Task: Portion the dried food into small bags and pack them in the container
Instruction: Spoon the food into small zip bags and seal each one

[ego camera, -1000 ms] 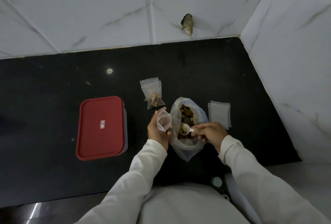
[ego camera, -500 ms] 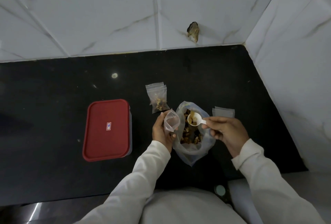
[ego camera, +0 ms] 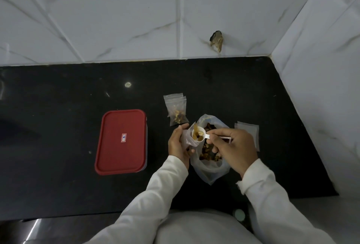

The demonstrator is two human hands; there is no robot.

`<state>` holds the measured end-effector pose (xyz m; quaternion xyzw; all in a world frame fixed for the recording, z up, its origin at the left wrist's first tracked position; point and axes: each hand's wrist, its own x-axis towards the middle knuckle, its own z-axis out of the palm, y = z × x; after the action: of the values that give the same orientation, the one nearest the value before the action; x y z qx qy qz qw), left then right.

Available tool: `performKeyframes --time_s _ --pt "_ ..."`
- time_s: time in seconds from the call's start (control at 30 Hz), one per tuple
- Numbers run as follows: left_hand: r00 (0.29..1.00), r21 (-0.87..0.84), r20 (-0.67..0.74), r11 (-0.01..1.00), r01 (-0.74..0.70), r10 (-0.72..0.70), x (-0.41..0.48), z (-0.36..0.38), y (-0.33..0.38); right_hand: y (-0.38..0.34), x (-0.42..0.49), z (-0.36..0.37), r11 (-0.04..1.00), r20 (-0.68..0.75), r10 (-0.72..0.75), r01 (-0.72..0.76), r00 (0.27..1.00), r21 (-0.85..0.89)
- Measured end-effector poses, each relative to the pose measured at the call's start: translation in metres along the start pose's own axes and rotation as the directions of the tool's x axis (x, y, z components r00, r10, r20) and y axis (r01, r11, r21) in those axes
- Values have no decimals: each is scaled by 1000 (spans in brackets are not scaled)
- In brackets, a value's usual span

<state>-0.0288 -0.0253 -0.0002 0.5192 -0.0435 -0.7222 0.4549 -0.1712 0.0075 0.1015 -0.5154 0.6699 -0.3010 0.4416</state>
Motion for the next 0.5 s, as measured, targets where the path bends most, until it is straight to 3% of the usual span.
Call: performKeyframes --time_s 0.13,0.27,0.47,0.5 --pt "1000 3 5 1000 -27 27 1 0 0 -1 -4 7 969 -26 -181 174 983 -174" --pt "999 14 12 999 -34 34 2 3 0 11 -1 15 830 -27 -412 362 911 -425" --pt "1000 -27 15 1000 0 0 6 1 0 8 6 24 773 80 -380 364 922 -519" --pt "1000 -33 14 999 7 -6 6 1 0 10 4 23 740 61 -450 411 891 -533"
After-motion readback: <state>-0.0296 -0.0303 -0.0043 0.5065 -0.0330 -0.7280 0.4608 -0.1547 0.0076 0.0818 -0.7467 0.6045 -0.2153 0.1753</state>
